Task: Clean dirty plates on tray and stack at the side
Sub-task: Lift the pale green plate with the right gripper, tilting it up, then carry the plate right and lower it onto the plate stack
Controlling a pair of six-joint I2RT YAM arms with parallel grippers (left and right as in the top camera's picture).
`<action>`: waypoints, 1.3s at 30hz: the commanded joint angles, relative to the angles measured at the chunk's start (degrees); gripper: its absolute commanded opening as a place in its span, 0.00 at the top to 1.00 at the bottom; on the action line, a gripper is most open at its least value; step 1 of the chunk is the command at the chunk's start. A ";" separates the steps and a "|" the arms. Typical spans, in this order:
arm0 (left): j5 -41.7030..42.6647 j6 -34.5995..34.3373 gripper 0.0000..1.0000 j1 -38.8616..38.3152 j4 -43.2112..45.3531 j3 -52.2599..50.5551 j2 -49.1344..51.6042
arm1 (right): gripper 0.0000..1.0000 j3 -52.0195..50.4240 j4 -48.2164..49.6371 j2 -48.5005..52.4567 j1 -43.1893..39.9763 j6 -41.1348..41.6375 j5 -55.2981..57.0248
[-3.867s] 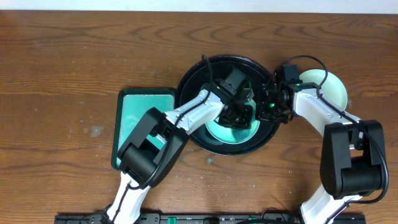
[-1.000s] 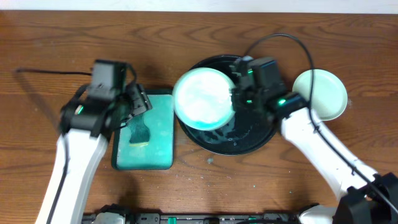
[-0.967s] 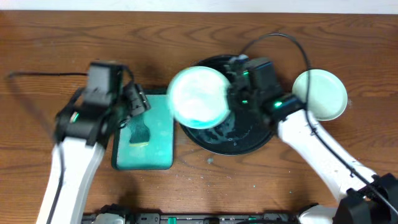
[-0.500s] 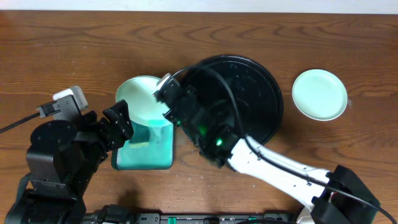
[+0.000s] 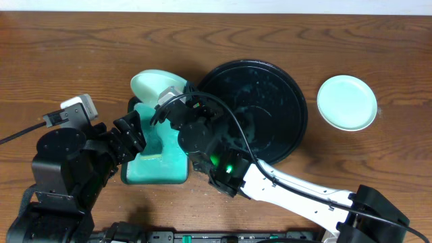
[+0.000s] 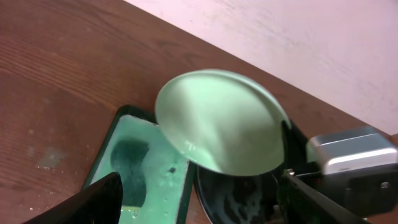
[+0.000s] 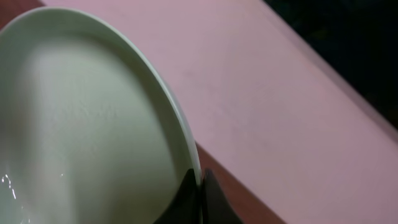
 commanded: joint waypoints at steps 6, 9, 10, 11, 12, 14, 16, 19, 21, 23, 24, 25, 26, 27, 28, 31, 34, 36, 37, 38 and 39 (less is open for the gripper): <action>0.09 0.20 0.20 0.20 -0.44 0.76 -0.04 | 0.99 0.48 2.58 -1.33 2.21 -4.26 3.10; 0.09 0.20 0.20 0.20 -0.46 0.76 -0.04 | 0.99 0.48 2.49 -1.33 2.21 -4.20 2.67; 0.09 0.20 0.20 0.20 -0.46 0.76 -0.04 | 0.99 0.48 2.36 -1.33 2.19 -4.20 2.67; 0.09 0.20 0.20 0.20 -0.44 0.76 -0.04 | 0.99 0.48 2.38 -1.33 2.14 -4.22 2.69; 0.09 0.20 0.20 0.20 -0.46 0.76 -0.04 | 0.99 0.48 2.43 -1.33 2.14 -4.24 2.69; 0.09 0.20 0.20 0.20 -0.44 0.76 -0.04 | 0.99 0.48 2.56 -1.33 2.14 -4.22 2.64; 0.09 0.20 0.20 0.20 -0.46 0.76 -0.04 | 0.99 0.48 2.56 -1.33 2.14 -4.17 2.64; 0.09 0.20 0.20 0.20 -0.44 0.76 -0.04 | 0.99 0.48 1.11 -1.33 1.64 -0.20 2.67; 0.09 0.20 0.20 0.20 -0.46 0.76 -0.04 | 0.99 0.48 -2.56 -1.31 0.02 8.63 2.62; 0.09 0.20 0.20 0.20 -0.44 0.76 -0.04 | 0.99 0.48 -9.77 -1.31 -2.78 23.02 -0.63; 0.09 0.20 0.20 0.20 -0.44 0.76 -0.04 | 0.99 0.48 -14.91 -1.31 -5.20 32.15 -7.23; 0.09 0.20 0.20 0.20 -0.46 0.76 -0.04 | 0.99 0.48 -18.25 -1.33 -7.43 38.36 -14.80; 0.09 0.20 0.20 0.20 -0.44 0.76 -0.04 | 0.99 0.48 -19.78 -1.33 -8.98 41.53 -20.20; 0.09 0.20 0.20 0.20 -0.46 0.76 -0.04 | 0.99 0.48 -20.90 -1.33 -10.64 43.80 -25.86; 0.09 0.20 0.20 0.20 -0.44 0.76 -0.04 | 0.99 0.48 -21.97 -1.36 -13.86 45.42 -34.38; 0.09 0.20 0.20 0.20 -0.44 0.76 -0.04 | 0.99 0.48 -23.56 -3.15 -20.48 46.10 -46.95; 0.09 0.20 0.20 0.20 -0.46 0.76 -0.04 | 0.99 0.48 -27.63 -8.37 -29.62 46.56 -54.75; 0.09 0.20 0.20 0.20 -0.44 0.76 -0.04 | 0.99 0.48 -33.24 -12.17 -36.41 49.68 -51.54; 0.09 0.20 0.20 0.20 -0.44 0.76 -0.04 | 0.99 0.48 -36.26 -13.62 -39.91 51.80 -49.11; 0.09 0.20 0.20 0.20 -0.44 0.76 -0.04 | 0.99 0.48 -40.22 -15.15 -44.65 54.64 -46.31; 0.09 0.20 0.20 0.20 -0.44 0.76 -0.04 | 0.99 0.48 -43.06 -16.00 -48.85 56.46 -44.70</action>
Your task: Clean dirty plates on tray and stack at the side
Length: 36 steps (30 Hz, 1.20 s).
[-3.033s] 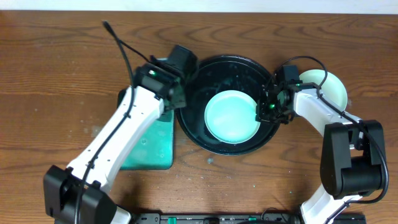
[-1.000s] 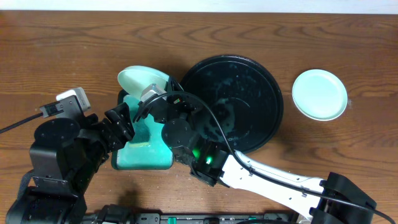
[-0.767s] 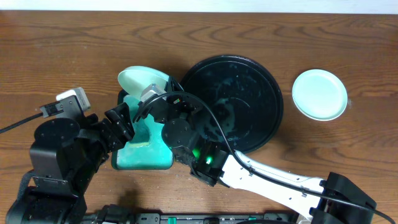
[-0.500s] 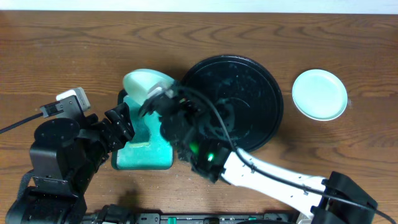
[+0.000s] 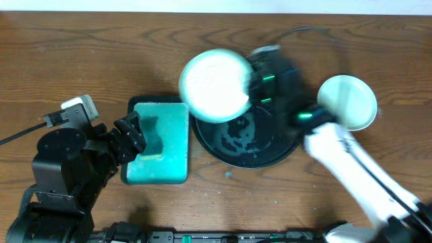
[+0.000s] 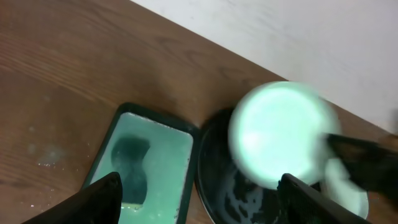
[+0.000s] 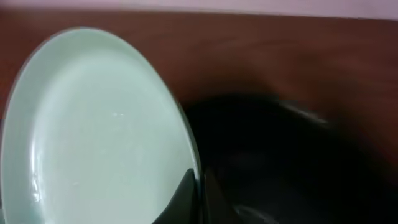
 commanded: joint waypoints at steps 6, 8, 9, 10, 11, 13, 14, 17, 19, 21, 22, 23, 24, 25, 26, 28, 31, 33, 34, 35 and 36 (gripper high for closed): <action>-0.11 0.20 0.20 0.20 0.02 0.76 -0.04 | 0.99 0.31 -16.70 -1.05 -37.29 12.68 3.67; -0.11 0.20 0.20 0.20 0.04 0.76 -0.04 | 0.99 0.31 -17.55 3.32 -43.39 13.05 2.49; -0.11 0.20 0.20 0.20 0.04 0.76 -0.04 | 0.99 0.31 -17.51 5.38 -45.07 13.05 1.40; -0.11 0.20 0.20 0.20 0.02 0.76 -0.04 | 0.99 0.31 -17.33 7.91 -46.69 13.05 0.26; -0.11 0.20 0.20 0.20 0.04 0.76 -0.04 | 0.99 0.31 -16.90 10.21 -47.84 13.03 -2.14; -0.11 0.20 0.20 0.20 0.04 0.76 -0.04 | 0.99 0.31 -15.39 13.25 -48.85 12.31 -7.63; -0.11 0.20 0.20 0.20 0.02 0.76 -0.04 | 0.86 0.31 -14.56 14.47 -49.05 11.45 -11.21; -0.11 0.20 0.20 0.20 0.02 0.76 -0.04 | 0.45 0.48 -14.01 13.73 -49.03 11.04 -16.52; -0.11 0.20 0.20 0.20 0.02 0.76 -0.04 | 0.32 0.55 -14.23 10.99 -48.94 10.88 -20.76; -0.11 0.20 0.20 0.20 0.02 0.76 -0.04 | 0.36 0.52 -14.40 7.32 -48.50 9.03 -26.62; -0.11 0.20 0.20 0.20 0.02 0.76 -0.04 | 0.42 0.52 -14.58 5.44 -48.06 7.65 -29.70; -0.11 0.20 0.20 0.20 0.02 0.76 -0.04 | 0.50 0.52 -14.99 1.29 -46.31 4.79 -35.67; -0.11 0.20 0.20 0.20 0.04 0.76 -0.04 | 0.50 0.52 -16.33 -3.02 -43.17 0.33 -40.17; -0.11 0.20 0.20 0.20 0.04 0.76 -0.04 | 0.50 0.52 -17.27 -4.87 -41.42 -1.62 -40.81; -0.11 0.20 0.20 0.20 0.04 0.76 -0.04 | 0.50 0.52 -19.41 -8.09 -37.27 -5.07 -40.76; -0.11 0.20 0.20 0.20 0.04 0.76 -0.04 | 0.42 0.52 -21.92 -11.45 -31.17 -6.97 -39.85; -0.11 0.20 0.20 0.20 0.02 0.76 -0.04 | 0.01 0.52 -24.48 -15.02 -19.93 -5.88 -38.38; -0.11 0.20 0.20 0.20 0.02 0.76 -0.04 | 0.01 0.52 -24.44 -15.32 -15.28 -5.88 -38.25; -0.11 0.20 0.20 0.20 0.02 0.76 -0.04 | 0.01 0.52 -24.48 -15.32 -13.51 -5.90 -38.21; -0.11 0.20 0.20 0.20 0.04 0.76 -0.04 | 0.01 0.52 -24.96 -15.26 -11.47 -5.99 -37.53; -0.11 0.20 0.20 0.20 0.04 0.76 -0.04 | 0.01 0.52 -24.92 -15.28 -10.93 -6.99 -35.69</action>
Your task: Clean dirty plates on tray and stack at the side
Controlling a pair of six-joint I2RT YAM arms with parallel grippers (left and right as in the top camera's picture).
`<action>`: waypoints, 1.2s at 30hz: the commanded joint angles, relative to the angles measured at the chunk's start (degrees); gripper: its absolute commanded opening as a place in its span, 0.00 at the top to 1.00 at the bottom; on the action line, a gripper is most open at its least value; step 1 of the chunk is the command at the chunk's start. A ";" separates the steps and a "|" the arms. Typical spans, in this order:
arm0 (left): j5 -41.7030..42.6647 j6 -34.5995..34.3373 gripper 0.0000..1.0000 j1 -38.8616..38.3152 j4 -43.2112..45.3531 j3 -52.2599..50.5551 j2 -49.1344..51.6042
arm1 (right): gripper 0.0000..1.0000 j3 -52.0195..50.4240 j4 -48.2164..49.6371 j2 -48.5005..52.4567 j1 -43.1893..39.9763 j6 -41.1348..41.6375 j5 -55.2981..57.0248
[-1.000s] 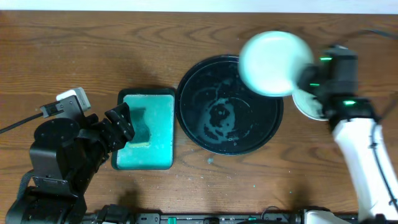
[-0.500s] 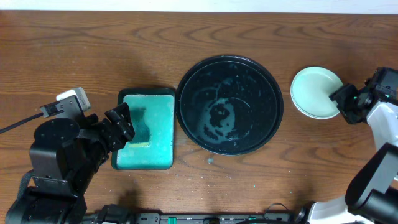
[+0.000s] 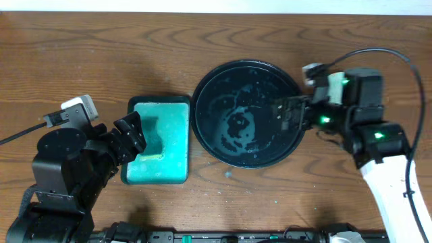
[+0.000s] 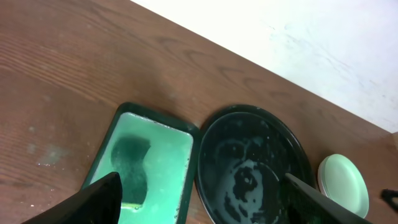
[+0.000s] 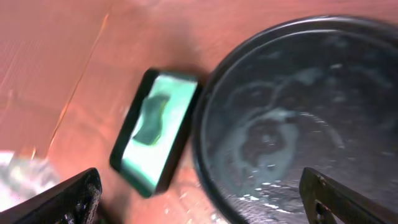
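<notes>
The round black tray [image 3: 246,113] lies mid-table, wet and smeared, with no plate on it. A stack of pale green plates [image 4: 343,193] rests on the table just right of the tray; in the overhead view my right arm hides it. My right gripper [image 5: 205,202] stands open and empty over the tray's right edge [image 3: 287,115]. Open and empty too, my left gripper [image 4: 199,205] hangs near the front left of the green basin [image 4: 143,165]. A dark green sponge [image 4: 130,168] lies in that basin.
The green basin [image 3: 158,138] of soapy water sits directly left of the tray, almost touching it. The left arm's base [image 3: 64,169] fills the front-left corner. Bare wooden table [image 3: 202,40] runs along the back.
The pale green plate that my right gripper held above the tray's left side now lies on the stack at the right. The right gripper has opened and sits over the tray's right edge.
My right gripper first held the plate tilted over the green basin. Then it held the plate level above the tray. Now the plate is on the stack beside the tray and the gripper is open. The left arm stayed put.
</notes>
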 commanded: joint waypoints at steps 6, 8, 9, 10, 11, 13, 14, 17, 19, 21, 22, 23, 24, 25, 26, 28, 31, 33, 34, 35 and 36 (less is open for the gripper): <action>-0.11 0.17 0.20 0.20 0.07 0.76 -0.04 | 0.01 0.17 0.55 -3.06 1.16 -11.23 6.40; -0.11 0.17 0.20 0.20 0.04 0.76 -0.04 | 0.01 -0.37 1.09 -5.18 0.94 -13.64 10.86; -0.11 0.17 0.20 0.20 0.07 0.76 -0.04 | 0.01 -1.18 1.68 -6.93 1.01 -13.94 16.00; -0.11 0.17 0.20 0.20 0.07 0.76 -0.04 | 0.01 -2.12 2.05 -8.46 1.11 -13.94 19.80; -0.11 0.17 0.20 0.20 0.04 0.76 -0.04 | 0.01 -4.31 3.21 -11.34 1.16 -13.94 24.96; -0.11 0.17 0.20 0.20 0.07 0.76 -0.04 | 0.01 -9.77 6.21 -17.46 1.16 -13.94 31.26; -0.11 0.17 0.20 0.20 0.07 0.76 -0.04 | 0.01 -15.15 9.51 -22.88 1.14 -13.97 32.85; -0.11 0.17 0.20 0.20 0.07 0.76 -0.04 | 0.01 -32.17 21.94 -39.26 -0.90 -13.92 32.65; -0.11 0.17 0.20 0.20 0.07 0.76 -0.04 | 0.01 -38.36 26.18 -44.39 -1.70 -13.99 32.15; -0.11 0.17 0.20 0.20 0.04 0.76 -0.04 | 0.01 -47.28 31.36 -51.28 -2.71 -18.14 28.57; -0.11 0.17 0.20 0.20 0.04 0.76 -0.04 | 0.01 -49.62 32.65 -53.24 -3.08 -19.23 27.21; -0.11 0.17 0.20 0.20 0.07 0.76 -0.04 | 0.01 -52.24 34.32 -55.52 -3.54 -19.52 26.12; -0.11 0.17 0.20 0.20 0.07 0.76 -0.04 | 0.01 -55.63 36.24 -58.86 -4.37 -19.43 24.61; -0.11 0.17 0.20 0.20 0.04 0.76 -0.04 | 0.01 -58.25 37.53 -61.75 -5.18 -19.23 23.47; -0.11 0.17 0.20 0.20 0.07 0.76 -0.04 | 0.01 -60.06 38.40 -64.00 -5.84 -19.23 22.69; -0.11 0.17 0.20 0.20 0.07 0.76 -0.04 | 0.01 -62.86 39.26 -68.19 -7.48 -19.23 20.48; -0.11 0.17 0.20 0.20 0.07 0.76 -0.04 | 0.01 -62.82 38.99 -67.82 -8.17 -19.30 20.76; -0.11 0.17 0.20 0.20 0.07 0.76 -0.04 | 0.01 -62.82 38.75 -67.93 -8.17 -19.28 20.92; -0.11 0.17 0.20 0.20 0.07 0.76 -0.04 | 0.01 -62.82 38.27 -67.93 -8.17 -19.28 20.92; -0.11 0.17 0.20 0.20 0.07 0.76 -0.04 | 0.01 -62.82 37.13 -67.93 -8.17 -19.28 20.90; -0.11 0.17 0.20 0.20 0.04 0.76 -0.04 | 0.01 -62.82 37.29 -67.93 -8.17 -19.28 20.90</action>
